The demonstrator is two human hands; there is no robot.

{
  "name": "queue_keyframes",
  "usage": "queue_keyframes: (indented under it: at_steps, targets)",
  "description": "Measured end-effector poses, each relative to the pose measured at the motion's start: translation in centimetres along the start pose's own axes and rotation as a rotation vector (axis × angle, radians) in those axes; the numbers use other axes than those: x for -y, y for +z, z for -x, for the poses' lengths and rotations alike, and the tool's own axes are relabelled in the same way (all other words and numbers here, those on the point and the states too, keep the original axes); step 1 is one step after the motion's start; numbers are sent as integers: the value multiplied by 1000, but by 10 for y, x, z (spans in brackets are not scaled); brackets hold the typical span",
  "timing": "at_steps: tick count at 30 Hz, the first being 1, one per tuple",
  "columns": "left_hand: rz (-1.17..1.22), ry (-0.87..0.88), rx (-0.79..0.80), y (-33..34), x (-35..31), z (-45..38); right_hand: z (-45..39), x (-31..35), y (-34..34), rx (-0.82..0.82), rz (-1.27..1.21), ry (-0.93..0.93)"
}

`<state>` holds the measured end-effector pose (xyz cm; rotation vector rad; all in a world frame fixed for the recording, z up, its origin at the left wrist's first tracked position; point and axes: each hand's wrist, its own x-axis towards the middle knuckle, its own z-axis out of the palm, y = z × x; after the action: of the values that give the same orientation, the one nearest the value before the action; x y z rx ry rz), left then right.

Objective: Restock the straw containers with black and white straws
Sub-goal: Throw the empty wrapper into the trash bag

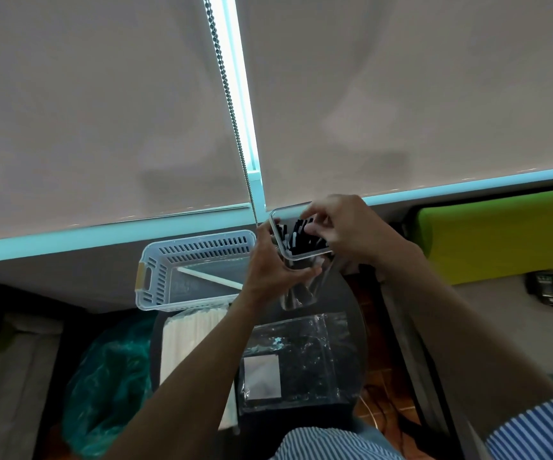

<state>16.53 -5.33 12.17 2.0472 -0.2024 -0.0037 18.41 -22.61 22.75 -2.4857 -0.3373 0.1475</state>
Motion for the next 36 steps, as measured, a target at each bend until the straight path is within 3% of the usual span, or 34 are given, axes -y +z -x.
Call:
queue_keyframes:
  at_steps: [2,5,10,12,14,19,24,32,36]
  targets:
    - [-1,25,9,-2,-3,1,-4,0,2,157,65,40]
    - [13,40,28,-3,-5,6,-8,-8,8,197,147,44]
    - [61,-2,43,-6,-4,16,-3,-6,8,-91,99,-53]
    - [70,-32,58,-6,-2,20,3,0,7,-131,28,-50]
    - [68,-36,71,-5,-1,24,6,5,7,-50,-3,-34]
    - [34,5,85,-4,-3,25,6,5,11,290,180,44]
    - [52,10,72,-5,-7,26,6,15,11,178,204,20]
    - [27,60,114,-10,-10,29,2,26,3,545,283,-5]
    - [49,42,128,-9,-9,32,0,32,3,511,431,-78]
